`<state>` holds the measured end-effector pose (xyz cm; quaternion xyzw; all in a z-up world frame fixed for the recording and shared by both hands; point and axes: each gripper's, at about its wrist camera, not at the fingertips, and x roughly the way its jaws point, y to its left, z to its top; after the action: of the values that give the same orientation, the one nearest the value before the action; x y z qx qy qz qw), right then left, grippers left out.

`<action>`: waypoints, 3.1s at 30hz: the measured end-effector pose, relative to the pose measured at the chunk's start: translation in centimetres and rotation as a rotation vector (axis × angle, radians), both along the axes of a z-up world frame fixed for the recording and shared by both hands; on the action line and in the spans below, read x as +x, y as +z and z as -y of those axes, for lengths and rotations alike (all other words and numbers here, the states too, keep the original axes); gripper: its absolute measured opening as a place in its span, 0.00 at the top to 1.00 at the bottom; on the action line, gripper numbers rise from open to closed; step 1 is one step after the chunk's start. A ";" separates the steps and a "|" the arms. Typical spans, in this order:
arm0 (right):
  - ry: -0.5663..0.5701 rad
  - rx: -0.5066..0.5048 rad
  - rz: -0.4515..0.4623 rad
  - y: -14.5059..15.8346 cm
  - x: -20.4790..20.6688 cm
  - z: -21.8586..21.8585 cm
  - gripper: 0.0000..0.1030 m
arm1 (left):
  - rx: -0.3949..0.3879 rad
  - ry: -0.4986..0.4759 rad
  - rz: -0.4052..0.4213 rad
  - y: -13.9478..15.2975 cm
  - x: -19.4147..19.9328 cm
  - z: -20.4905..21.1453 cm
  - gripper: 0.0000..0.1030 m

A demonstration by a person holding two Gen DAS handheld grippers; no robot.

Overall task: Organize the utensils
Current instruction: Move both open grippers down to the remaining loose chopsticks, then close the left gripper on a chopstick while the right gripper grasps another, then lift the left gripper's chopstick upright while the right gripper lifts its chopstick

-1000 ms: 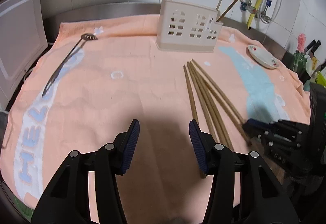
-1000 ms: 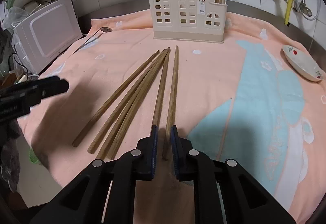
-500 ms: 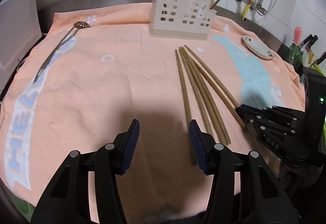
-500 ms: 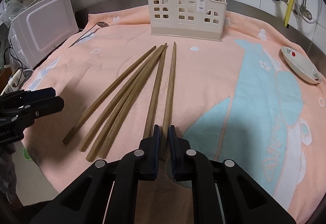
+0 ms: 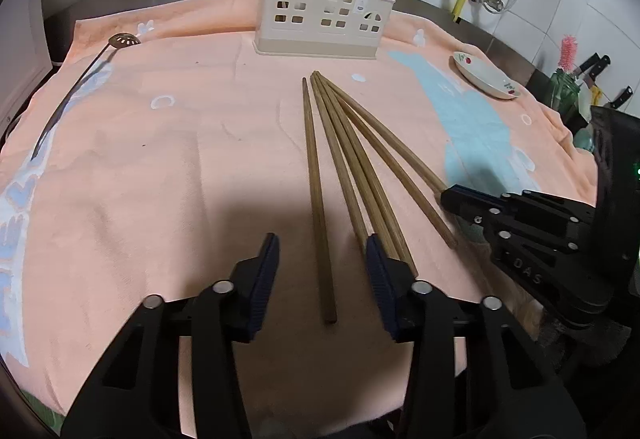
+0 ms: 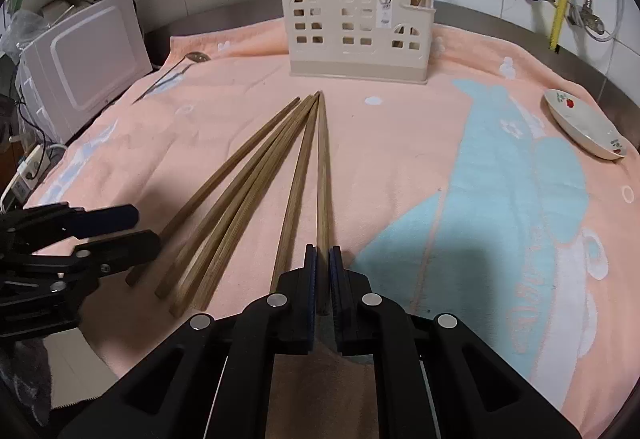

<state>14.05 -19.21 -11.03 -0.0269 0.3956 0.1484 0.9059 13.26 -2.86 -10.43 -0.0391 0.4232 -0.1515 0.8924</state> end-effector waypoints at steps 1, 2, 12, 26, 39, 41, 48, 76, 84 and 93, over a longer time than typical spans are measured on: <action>-0.001 0.002 0.006 0.2 -0.1 0.1 0.93 | -0.002 -0.002 0.000 0.0 0.1 0.1 0.64; -0.002 0.003 0.011 0.4 -0.2 0.2 0.93 | -0.001 -0.004 0.001 0.0 0.2 0.2 0.65; -0.006 0.022 0.096 3.5 -1.0 0.8 0.94 | -0.004 0.003 -0.025 -0.9 1.3 0.4 0.76; 0.001 0.025 0.195 7.8 -1.3 1.1 0.94 | 0.094 0.006 0.001 -1.1 1.5 1.8 0.81; 0.007 0.025 0.220 9.3 -0.9 1.5 0.94 | 0.062 0.028 -0.006 0.1 1.5 0.8 0.94; 0.009 0.026 0.223 9.6 -0.8 1.5 0.94 | 0.053 0.019 0.022 1.0 1.3 0.6 0.95; 0.027 0.029 0.230 11.3 0.3 1.6 0.94 | 0.019 0.001 0.136 5.0 1.5 0.1 0.94; 0.069 0.011 0.182 16.2 7.3 2.6 0.94 | 0.060 -0.149 0.322 11.1 5.2 1.2 0.95; 0.063 0.014 0.191 16.1 7.1 2.7 0.94 | 0.058 -0.132 0.310 10.3 4.7 1.1 0.95; 0.055 0.023 0.203 16.2 6.5 2.9 0.94 | 0.032 -0.117 0.326 9.0 3.2 0.9 0.95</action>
<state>20.54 -22.08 5.15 -0.0422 0.2992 0.1745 0.9371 16.49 -3.77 -1.44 0.0248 0.2767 -0.2008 0.9394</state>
